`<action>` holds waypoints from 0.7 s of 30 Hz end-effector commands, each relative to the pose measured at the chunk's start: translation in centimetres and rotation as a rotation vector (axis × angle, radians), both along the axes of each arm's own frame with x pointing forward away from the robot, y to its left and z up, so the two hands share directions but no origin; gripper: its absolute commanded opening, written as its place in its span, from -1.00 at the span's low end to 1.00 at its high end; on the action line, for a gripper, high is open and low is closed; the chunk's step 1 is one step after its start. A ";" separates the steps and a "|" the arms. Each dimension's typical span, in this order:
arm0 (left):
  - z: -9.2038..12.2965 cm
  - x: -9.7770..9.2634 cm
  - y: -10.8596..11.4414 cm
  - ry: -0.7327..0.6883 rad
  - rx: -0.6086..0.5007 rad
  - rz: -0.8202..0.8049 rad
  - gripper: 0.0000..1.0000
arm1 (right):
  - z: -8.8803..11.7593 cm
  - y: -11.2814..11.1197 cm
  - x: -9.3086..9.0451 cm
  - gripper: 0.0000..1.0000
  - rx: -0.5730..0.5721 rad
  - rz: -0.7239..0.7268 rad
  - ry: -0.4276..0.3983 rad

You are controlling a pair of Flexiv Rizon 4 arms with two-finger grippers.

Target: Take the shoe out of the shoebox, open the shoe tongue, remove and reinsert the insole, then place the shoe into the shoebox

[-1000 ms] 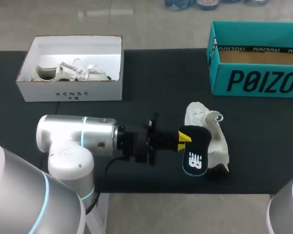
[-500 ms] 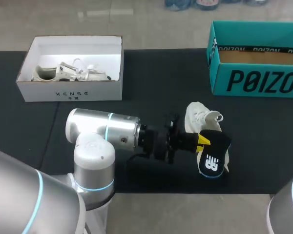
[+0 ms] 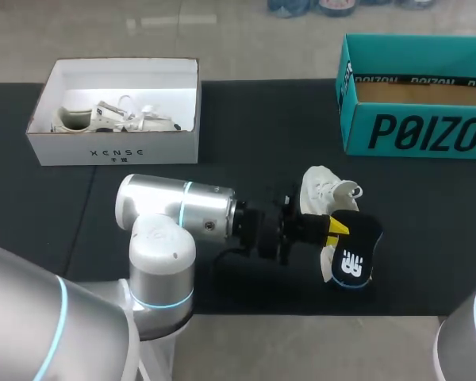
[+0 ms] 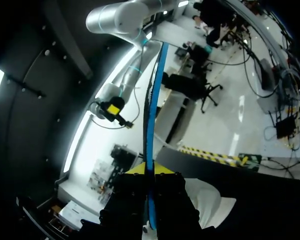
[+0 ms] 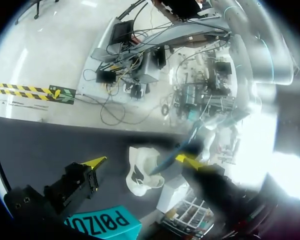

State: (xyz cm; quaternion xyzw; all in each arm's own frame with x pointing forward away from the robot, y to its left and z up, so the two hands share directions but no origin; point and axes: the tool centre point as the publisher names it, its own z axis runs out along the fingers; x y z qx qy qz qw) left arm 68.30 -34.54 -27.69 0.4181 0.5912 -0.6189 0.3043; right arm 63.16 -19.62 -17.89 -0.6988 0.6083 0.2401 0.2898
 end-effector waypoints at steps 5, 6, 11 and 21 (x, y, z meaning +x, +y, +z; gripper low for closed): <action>0.0 -0.2 0.1 -0.003 0.005 0.000 -1.00 | -0.1 0.1 -0.8 1.00 0.047 -0.250 -0.260; 0.0 -0.3 0.4 -0.004 0.012 0.005 -1.00 | -0.1 0.1 -0.8 1.00 0.047 -0.250 -0.260; -0.1 -0.7 1.4 -0.004 0.027 0.014 -1.00 | -0.1 0.1 -0.8 1.00 0.047 -0.250 -0.260; -0.2 -0.9 1.6 0.004 0.021 0.023 -1.00 | -0.1 0.1 -0.8 1.00 0.047 -0.250 -0.260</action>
